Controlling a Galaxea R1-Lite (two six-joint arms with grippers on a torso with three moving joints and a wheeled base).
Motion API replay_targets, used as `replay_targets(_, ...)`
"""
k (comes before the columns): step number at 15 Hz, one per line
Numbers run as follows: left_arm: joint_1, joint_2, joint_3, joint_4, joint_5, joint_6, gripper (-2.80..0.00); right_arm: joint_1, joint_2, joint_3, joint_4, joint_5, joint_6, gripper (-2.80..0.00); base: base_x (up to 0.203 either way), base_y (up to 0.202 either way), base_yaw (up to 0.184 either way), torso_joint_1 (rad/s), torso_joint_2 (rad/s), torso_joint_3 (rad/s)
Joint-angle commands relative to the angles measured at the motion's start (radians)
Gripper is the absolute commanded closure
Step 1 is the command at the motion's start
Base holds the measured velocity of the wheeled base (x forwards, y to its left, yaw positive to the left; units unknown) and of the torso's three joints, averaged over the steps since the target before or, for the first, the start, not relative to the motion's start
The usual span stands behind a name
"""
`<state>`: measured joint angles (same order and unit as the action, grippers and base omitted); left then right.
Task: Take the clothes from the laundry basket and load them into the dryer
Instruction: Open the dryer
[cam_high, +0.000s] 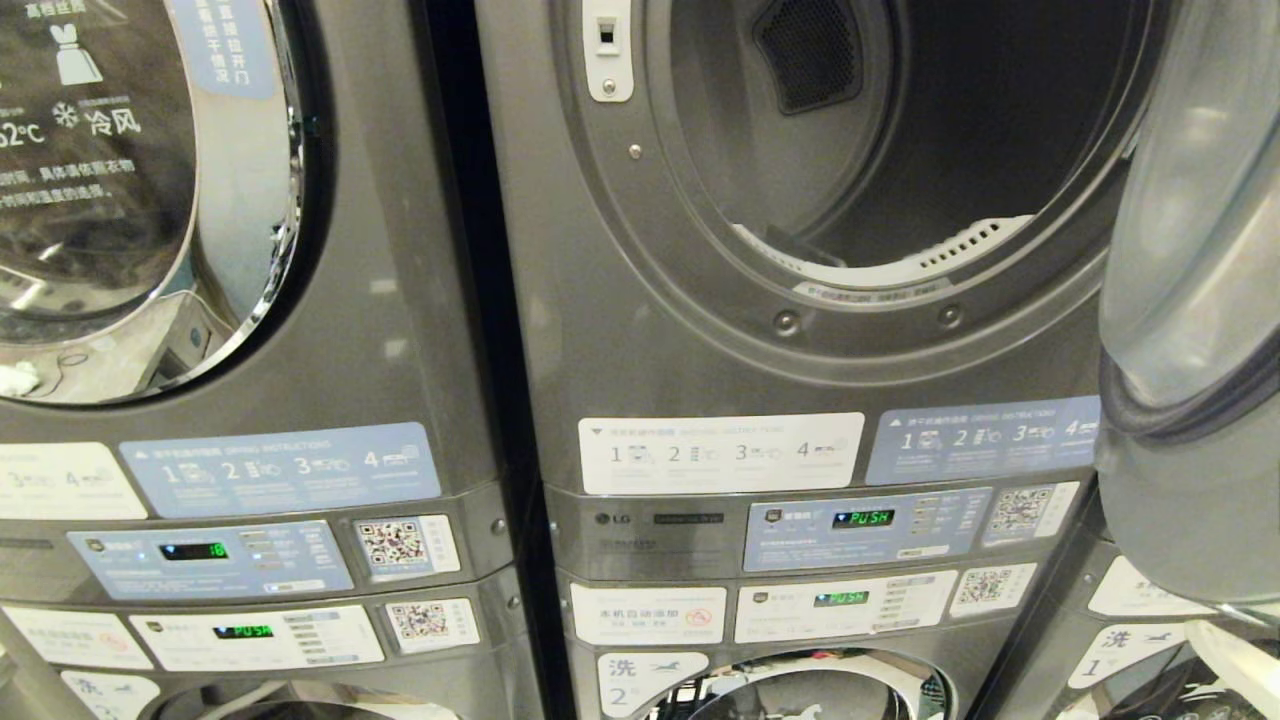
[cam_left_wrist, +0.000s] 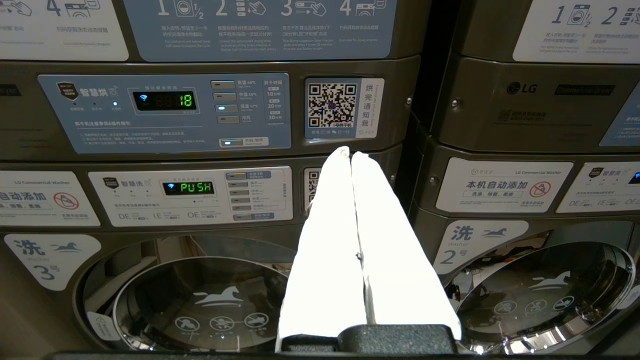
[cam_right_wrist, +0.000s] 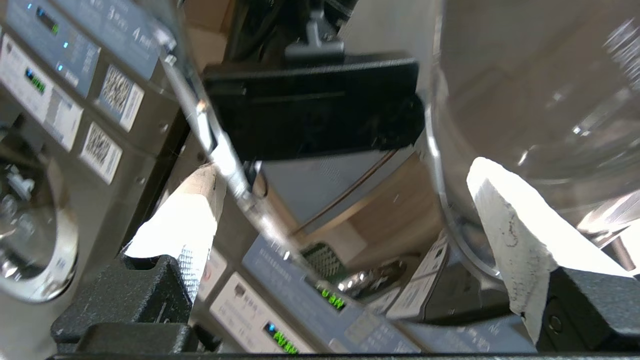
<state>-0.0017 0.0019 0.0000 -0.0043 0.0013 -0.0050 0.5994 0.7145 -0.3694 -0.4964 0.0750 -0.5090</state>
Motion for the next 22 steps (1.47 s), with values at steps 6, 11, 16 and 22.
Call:
replay_targets(6,0.000,0.000,0.000,0.000,0.000,0.000,0.00,0.000,0.042,0.007,-0.062,-0.004,-0.029,-2.80,0.000,0.000,0.000,0.000,0.00,0.000)
replay_targets(11,0.000,0.000,0.000,0.000,0.000,-0.001,0.00,0.000,-0.014,0.037,-0.058,-0.005,-0.029,-2.80,0.000,0.000,0.000,0.000,0.00,0.000)
replay_targets(16,0.000,0.000,0.000,0.000,0.000,-0.001,0.00,0.000,-0.056,0.062,-0.053,-0.050,-0.027,-2.80,0.000,0.000,0.000,0.000,0.00,0.000)
replay_targets(22,0.000,0.000,0.000,0.000,0.000,0.000,0.00,0.002,-0.028,0.077,-0.051,-0.044,-0.025,-2.80,0.000,0.000,0.000,0.000,0.00,0.000)
